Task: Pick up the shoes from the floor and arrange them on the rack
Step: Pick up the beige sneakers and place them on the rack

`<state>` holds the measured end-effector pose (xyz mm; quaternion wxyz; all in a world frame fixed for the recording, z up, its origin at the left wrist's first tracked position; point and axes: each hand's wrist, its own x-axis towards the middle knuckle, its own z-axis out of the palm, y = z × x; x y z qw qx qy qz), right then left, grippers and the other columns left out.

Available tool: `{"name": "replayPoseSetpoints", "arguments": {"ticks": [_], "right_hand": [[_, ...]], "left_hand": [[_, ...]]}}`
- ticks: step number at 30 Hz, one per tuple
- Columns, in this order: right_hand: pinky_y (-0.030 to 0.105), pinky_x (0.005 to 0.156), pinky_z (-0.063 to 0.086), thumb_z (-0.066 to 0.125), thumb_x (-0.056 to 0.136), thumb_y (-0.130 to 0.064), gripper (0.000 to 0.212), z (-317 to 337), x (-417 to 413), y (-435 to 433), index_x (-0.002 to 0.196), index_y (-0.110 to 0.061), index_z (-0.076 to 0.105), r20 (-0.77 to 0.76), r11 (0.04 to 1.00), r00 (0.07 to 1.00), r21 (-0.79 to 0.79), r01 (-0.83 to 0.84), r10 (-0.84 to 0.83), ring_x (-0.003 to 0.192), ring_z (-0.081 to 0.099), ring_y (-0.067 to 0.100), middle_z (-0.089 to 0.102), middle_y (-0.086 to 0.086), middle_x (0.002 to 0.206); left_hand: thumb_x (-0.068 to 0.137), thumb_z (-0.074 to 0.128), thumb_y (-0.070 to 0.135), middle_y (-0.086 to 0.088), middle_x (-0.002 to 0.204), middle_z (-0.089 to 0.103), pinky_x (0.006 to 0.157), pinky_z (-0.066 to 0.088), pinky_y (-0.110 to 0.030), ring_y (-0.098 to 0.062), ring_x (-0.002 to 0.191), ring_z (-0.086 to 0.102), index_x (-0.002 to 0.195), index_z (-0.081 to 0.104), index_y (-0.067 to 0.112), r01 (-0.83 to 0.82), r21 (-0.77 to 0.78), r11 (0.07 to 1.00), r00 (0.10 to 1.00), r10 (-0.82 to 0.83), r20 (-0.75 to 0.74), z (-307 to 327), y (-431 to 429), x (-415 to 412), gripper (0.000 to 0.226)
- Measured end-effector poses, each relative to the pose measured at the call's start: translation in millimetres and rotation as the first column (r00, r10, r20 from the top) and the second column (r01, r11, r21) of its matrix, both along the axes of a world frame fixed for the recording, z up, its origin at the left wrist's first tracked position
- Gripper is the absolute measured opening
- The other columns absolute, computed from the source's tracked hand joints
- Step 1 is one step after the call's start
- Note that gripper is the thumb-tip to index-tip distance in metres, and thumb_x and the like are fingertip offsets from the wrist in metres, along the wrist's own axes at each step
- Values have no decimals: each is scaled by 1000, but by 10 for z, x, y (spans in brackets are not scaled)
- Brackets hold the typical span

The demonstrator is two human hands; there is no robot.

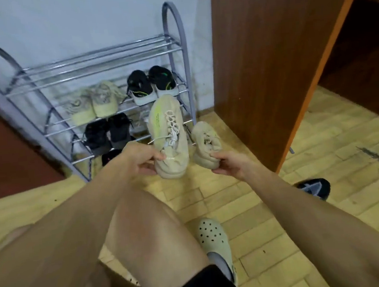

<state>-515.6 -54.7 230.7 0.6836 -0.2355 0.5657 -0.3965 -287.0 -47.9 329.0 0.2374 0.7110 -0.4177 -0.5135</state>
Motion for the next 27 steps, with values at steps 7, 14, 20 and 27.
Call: {"name": "replayPoseSetpoints", "arguments": {"ticks": [7, 14, 20, 27], "right_hand": [[32, 68, 61, 78, 76, -8, 34, 830, 103, -484, 107, 3, 67, -60, 966, 998, -256, -24, 9, 86, 70, 26, 72, 15, 101], [31, 69, 62, 76, 76, -6, 32, 1489, 444, -1330, 108, -3, 69, -100, 905, 994, -418, -75, 36, 81, 73, 23, 75, 12, 97], [34, 64, 62, 82, 73, -9, 32, 1904, 685, -2318, 101, 1, 69, -239, 895, 971, -432, -110, 4, 80, 73, 25, 74, 15, 95], [39, 67, 63, 82, 73, -9, 33, 1956, 850, -3056, 99, 2, 66, -312, 897, 950, -422, -127, -12, 84, 73, 29, 72, 17, 100]], "left_hand": [[73, 74, -4, -15, 100, 71, 57, 59, -34, -26, 75, 68, 95, 67, 1, -123, -224, 967, 992, 117, -40, 755, -403, 580, 23], [74, 73, -3, -14, 91, 71, 56, 60, -34, -27, 71, 69, 104, 65, -1, -242, -307, 921, 963, 189, -193, 1084, -1103, 769, 30], [75, 73, -5, -19, 95, 69, 39, 55, -30, -28, 64, 68, 106, 62, -7, -325, -307, 894, 932, 248, -265, 1151, -1902, 797, 33], [76, 72, -3, -16, 91, 70, 47, 58, -30, -27, 62, 68, 104, 63, -3, -324, -349, 879, 939, 252, -236, 1147, -2699, 754, 29]]}}
